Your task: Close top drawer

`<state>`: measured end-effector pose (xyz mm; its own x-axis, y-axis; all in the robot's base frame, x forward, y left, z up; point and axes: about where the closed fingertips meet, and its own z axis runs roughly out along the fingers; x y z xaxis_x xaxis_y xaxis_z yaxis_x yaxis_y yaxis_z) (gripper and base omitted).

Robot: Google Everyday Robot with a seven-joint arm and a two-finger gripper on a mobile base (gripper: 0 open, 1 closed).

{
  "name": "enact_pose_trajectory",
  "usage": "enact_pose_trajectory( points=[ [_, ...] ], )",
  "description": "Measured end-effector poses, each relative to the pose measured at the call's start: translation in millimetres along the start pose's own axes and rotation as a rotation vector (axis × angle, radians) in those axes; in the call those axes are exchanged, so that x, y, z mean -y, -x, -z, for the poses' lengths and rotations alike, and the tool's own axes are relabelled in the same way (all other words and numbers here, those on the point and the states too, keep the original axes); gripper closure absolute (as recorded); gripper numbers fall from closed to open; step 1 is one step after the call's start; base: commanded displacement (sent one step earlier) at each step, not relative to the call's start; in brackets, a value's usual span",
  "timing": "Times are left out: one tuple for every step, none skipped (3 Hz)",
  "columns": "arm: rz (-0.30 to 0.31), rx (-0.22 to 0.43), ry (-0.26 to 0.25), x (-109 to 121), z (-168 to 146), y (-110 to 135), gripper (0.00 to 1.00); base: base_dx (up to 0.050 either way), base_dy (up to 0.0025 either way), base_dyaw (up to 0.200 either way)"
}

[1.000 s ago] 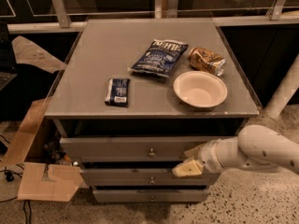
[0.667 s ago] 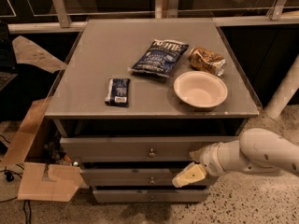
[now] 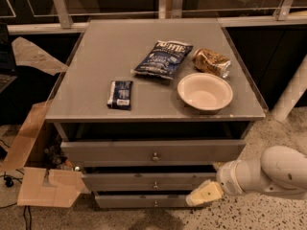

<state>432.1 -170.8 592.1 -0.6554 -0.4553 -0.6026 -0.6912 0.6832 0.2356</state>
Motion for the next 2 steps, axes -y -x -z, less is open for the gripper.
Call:
enact_pose_trajectory(
  points=[
    [-0.108, -0.042, 0.031, -12.3, 8.8, -46.1, 0.0, 0.0, 0.0, 0.0],
    [-0.116, -0.046, 0.035, -13.8, 9.3, -50.2, 0.0, 0.0, 0.0, 0.0]
  ],
)
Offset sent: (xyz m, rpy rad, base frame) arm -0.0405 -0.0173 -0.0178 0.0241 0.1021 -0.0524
